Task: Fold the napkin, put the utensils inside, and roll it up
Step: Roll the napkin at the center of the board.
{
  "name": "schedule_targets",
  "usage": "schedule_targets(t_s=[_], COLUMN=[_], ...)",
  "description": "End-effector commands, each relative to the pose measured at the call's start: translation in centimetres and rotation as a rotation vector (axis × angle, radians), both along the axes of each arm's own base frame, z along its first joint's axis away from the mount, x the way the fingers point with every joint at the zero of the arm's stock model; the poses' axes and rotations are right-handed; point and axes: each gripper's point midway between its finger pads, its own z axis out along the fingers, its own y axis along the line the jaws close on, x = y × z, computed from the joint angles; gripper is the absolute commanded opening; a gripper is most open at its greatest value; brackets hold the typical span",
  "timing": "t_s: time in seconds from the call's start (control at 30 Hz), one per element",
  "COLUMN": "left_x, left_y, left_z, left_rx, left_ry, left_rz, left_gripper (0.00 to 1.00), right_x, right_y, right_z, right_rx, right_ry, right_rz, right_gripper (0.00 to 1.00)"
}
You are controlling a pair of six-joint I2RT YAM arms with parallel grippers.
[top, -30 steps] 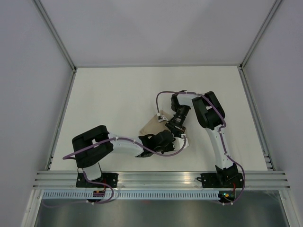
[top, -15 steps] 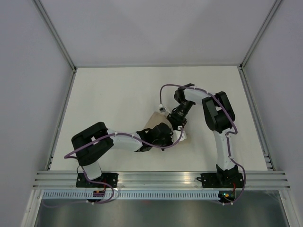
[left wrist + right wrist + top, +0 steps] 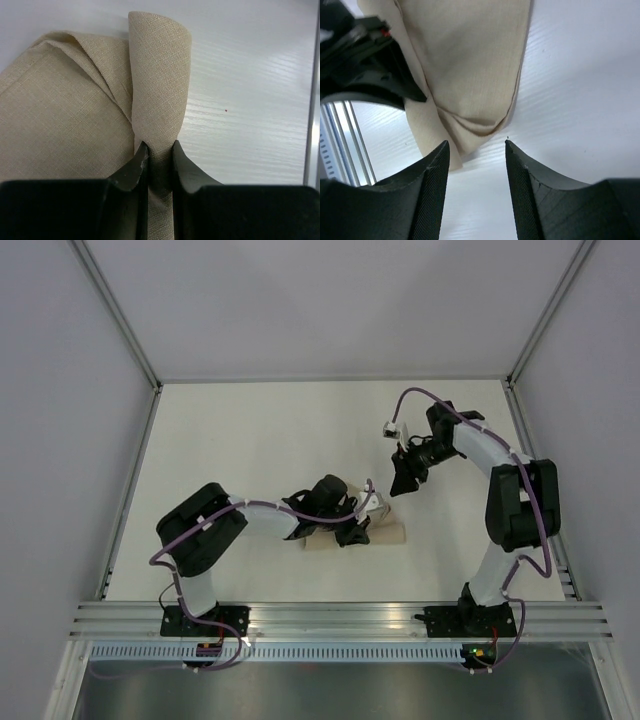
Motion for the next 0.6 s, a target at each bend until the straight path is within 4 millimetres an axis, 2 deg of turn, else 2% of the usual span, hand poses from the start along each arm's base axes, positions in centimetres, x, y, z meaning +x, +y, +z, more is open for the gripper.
schedule_targets(t_s=[0.0, 0.03, 0.1, 0.13, 0.17, 0.2, 0.23, 0.27, 0.3, 0.37, 0.4, 0.57], left_x=[-5.2, -4.9, -5.0, -4.8, -4.7, -4.6, -4.1, -4.1, -3.9, -3.5, -3.4, -2.7], left_y=[3.5, 4.0, 3.7, 4.0, 3.7, 3.7, 3.8, 3.7, 3.8, 3.8, 3.8, 3.6], left_z=[-4.5, -5.0, -4.5, -5.0, -4.6, -4.5, -4.6, -4.6, -4.7, -4.7, -4.7, -4.7], left_rx=[0.131, 0.135, 0.105, 0.107, 0.087, 0.082, 0.078, 0.072, 0.071, 0.053, 0.050, 0.039], left_ry=[0.382, 0.422, 0.493, 0.537, 0.562, 0.583, 0.602, 0.631, 0.643, 0.688, 0.698, 0.757], left_rz=[-0.058, -0.048, -0.065, -0.053, -0.066, -0.069, -0.058, -0.064, -0.060, -0.061, -0.061, -0.043], left_gripper=[0.02, 0.02, 0.02, 0.02, 0.02, 0.02, 0.02, 0.02, 0.02, 0.02, 0.02, 0.02], right_x=[-0.3, 0.4, -0.7, -1.0, -1.5, -2.9, -2.9, -3.4, -4.9, -5.1, -6.6, -8.4], right_y=[0.3, 0.3, -0.1, -0.2, -0.1, -0.1, 0.2, 0.4, 1.0, 1.3, 2.0, 3.8], right_z=[1.3, 2.7, 2.5, 2.3, 2.1, 0.5, 1.3, 1.0, -0.2, -0.1, -1.2, -2.0], right_rx=[0.081, 0.086, 0.062, 0.050, 0.041, 0.010, 0.009, -0.004, -0.015, -0.054, -0.058, -0.083], right_ry=[-0.216, -0.338, -0.436, -0.475, -0.501, -0.494, -0.569, -0.587, -0.580, -0.659, -0.649, -0.717], right_rz=[0.038, 0.040, 0.049, 0.066, 0.078, 0.100, 0.112, 0.119, 0.150, 0.165, 0.206, 0.262], right_gripper=[0.55, 0.56, 0.58, 0.59, 0.59, 0.60, 0.61, 0.62, 0.63, 0.64, 0.65, 0.66])
